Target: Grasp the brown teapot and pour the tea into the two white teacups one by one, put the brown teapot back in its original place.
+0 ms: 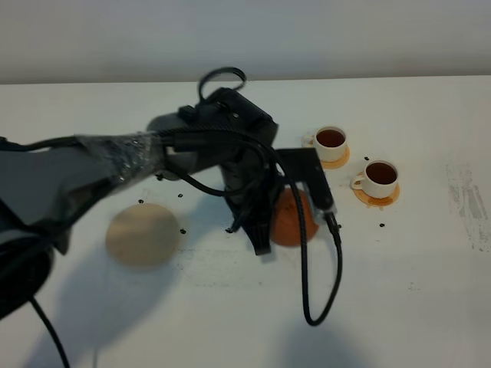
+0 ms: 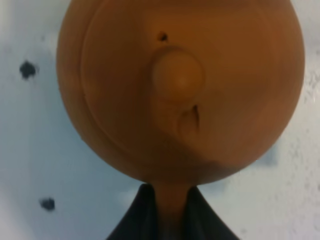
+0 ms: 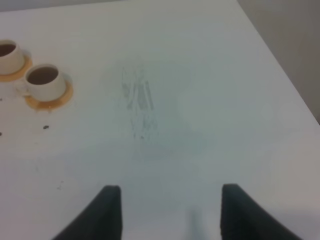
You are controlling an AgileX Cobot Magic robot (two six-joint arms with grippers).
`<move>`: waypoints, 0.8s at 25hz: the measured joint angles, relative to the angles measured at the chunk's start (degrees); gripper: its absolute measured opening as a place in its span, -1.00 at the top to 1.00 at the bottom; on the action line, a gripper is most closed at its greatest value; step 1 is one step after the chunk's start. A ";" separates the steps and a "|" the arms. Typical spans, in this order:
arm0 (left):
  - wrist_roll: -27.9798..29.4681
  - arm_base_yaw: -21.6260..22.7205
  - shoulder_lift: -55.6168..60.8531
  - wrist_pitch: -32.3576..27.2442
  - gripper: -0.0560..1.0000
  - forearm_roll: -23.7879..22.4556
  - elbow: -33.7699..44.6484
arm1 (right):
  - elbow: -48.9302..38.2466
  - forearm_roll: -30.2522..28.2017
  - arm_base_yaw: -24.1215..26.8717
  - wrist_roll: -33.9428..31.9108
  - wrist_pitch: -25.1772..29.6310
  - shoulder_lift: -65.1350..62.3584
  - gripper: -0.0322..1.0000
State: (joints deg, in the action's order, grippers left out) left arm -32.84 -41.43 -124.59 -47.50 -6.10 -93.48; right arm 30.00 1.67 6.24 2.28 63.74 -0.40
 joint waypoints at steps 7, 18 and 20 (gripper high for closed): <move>6.54 4.96 11.64 2.75 0.75 -1.52 12.76 | 0.00 0.00 0.00 0.00 0.00 0.00 0.09; 17.47 15.31 25.50 3.43 0.75 -1.28 27.44 | 0.00 0.00 0.00 0.00 0.00 0.00 0.09; 18.56 17.13 27.04 3.13 0.75 -1.28 30.01 | 0.00 0.00 0.00 0.00 0.00 0.00 0.09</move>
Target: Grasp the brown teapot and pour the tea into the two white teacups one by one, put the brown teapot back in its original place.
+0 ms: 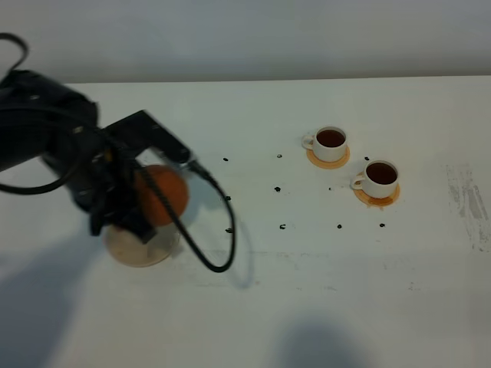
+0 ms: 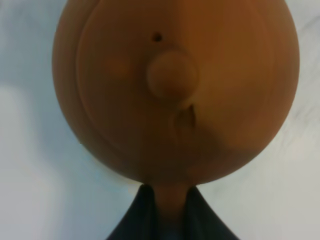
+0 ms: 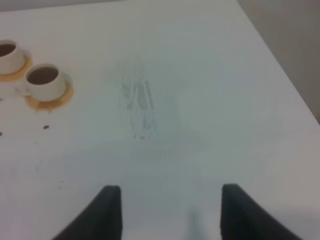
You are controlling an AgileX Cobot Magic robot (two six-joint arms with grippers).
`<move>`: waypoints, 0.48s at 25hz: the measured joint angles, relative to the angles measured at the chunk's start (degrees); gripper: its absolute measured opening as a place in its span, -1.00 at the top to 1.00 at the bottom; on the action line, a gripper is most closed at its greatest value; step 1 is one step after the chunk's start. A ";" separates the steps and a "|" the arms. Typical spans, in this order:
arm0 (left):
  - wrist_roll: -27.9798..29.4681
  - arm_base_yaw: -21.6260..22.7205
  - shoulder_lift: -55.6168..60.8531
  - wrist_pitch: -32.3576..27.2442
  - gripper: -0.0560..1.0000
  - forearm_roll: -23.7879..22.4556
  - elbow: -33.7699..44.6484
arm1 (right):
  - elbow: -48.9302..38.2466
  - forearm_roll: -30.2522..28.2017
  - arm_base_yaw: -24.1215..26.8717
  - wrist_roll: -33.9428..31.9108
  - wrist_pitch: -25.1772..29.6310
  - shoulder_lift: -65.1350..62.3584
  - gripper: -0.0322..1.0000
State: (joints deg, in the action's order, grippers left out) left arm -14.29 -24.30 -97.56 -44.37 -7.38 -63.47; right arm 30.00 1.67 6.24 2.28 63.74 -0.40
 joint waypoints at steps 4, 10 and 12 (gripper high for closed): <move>1.45 2.37 2.10 -0.20 0.75 0.28 4.19 | 0.00 0.00 0.00 0.00 0.00 0.00 0.09; 2.95 3.65 2.17 1.47 0.75 0.60 6.72 | 0.00 0.00 0.00 0.00 0.00 0.00 0.09; 3.88 4.31 2.17 2.46 0.75 0.54 6.72 | 0.00 0.00 0.00 0.00 0.00 0.00 0.09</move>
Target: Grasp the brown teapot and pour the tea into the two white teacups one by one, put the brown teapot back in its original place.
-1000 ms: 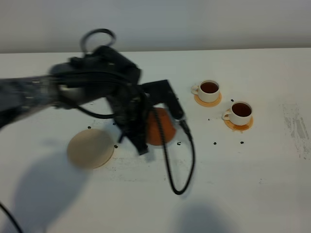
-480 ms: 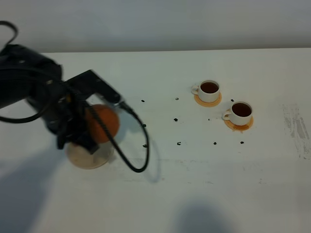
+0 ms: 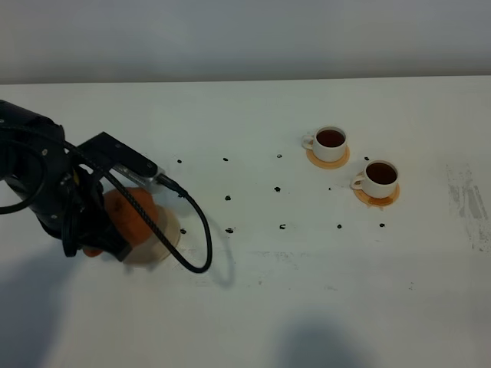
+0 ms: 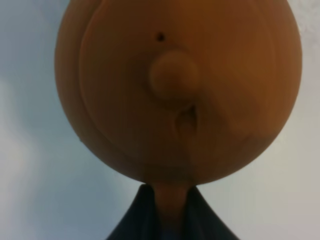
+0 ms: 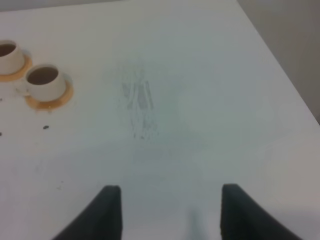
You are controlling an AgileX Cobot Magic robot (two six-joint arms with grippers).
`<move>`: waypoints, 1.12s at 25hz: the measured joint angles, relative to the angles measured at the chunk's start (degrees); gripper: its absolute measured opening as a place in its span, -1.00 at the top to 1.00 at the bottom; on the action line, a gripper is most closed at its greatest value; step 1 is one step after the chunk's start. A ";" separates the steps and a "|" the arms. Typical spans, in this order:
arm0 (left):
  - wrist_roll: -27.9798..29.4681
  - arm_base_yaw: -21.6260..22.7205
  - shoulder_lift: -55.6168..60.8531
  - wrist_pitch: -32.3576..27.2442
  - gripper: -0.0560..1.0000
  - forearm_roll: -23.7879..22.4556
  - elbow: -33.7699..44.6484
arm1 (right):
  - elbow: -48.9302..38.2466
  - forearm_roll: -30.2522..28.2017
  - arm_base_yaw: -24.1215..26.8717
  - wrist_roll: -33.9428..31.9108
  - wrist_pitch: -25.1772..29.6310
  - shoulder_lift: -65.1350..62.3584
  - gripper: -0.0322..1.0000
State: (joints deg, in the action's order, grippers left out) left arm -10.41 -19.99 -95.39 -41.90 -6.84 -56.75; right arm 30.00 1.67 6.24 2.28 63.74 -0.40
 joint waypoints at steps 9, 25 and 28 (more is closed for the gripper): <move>0.75 1.66 -1.44 1.34 0.75 0.11 1.53 | 0.00 0.00 0.00 0.00 0.00 0.00 0.09; 0.79 1.66 -4.22 4.83 0.75 0.72 1.58 | 0.00 0.00 0.00 0.00 0.00 0.00 0.09; 0.79 1.66 -4.91 4.90 0.75 0.72 1.58 | 0.00 0.00 0.00 0.00 0.00 0.00 0.09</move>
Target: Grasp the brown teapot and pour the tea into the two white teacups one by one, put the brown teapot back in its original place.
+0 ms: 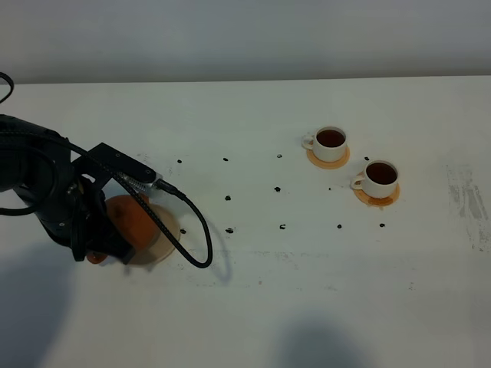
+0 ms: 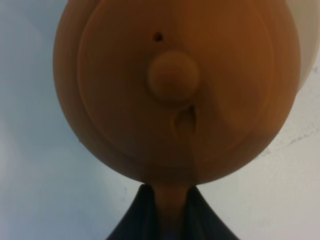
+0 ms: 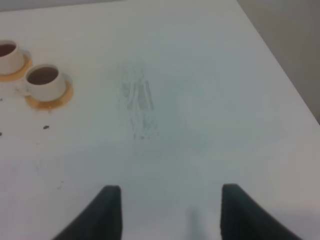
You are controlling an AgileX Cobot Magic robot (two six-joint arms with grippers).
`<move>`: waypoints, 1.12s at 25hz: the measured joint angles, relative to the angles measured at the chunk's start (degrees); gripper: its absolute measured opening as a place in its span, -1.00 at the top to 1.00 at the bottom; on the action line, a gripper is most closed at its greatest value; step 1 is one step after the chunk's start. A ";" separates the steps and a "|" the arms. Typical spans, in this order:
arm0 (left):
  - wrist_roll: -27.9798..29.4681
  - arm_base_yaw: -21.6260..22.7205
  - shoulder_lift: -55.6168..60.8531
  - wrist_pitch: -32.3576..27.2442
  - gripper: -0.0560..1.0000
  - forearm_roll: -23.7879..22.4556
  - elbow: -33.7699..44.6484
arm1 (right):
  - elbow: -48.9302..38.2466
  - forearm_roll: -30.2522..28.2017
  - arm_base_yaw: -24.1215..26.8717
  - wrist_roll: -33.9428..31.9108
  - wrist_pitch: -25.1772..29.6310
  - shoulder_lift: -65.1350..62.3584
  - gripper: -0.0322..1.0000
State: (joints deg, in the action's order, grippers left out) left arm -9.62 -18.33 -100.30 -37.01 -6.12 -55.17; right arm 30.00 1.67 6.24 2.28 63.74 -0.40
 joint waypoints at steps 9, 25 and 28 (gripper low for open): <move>0.00 0.00 -1.29 0.25 0.75 0.18 0.00 | 0.00 0.00 0.00 0.00 0.00 0.00 0.09; 1.29 0.00 0.71 -1.07 -0.23 0.46 0.00 | 0.00 0.00 0.00 0.00 0.00 0.00 0.09; 1.94 0.00 3.28 -2.39 -0.23 0.46 0.00 | 0.00 0.00 0.00 0.00 0.00 0.00 0.09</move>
State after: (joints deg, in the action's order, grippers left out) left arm -7.68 -18.33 -97.02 -39.40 -5.65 -55.17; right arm 30.00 1.67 6.24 2.28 63.74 -0.40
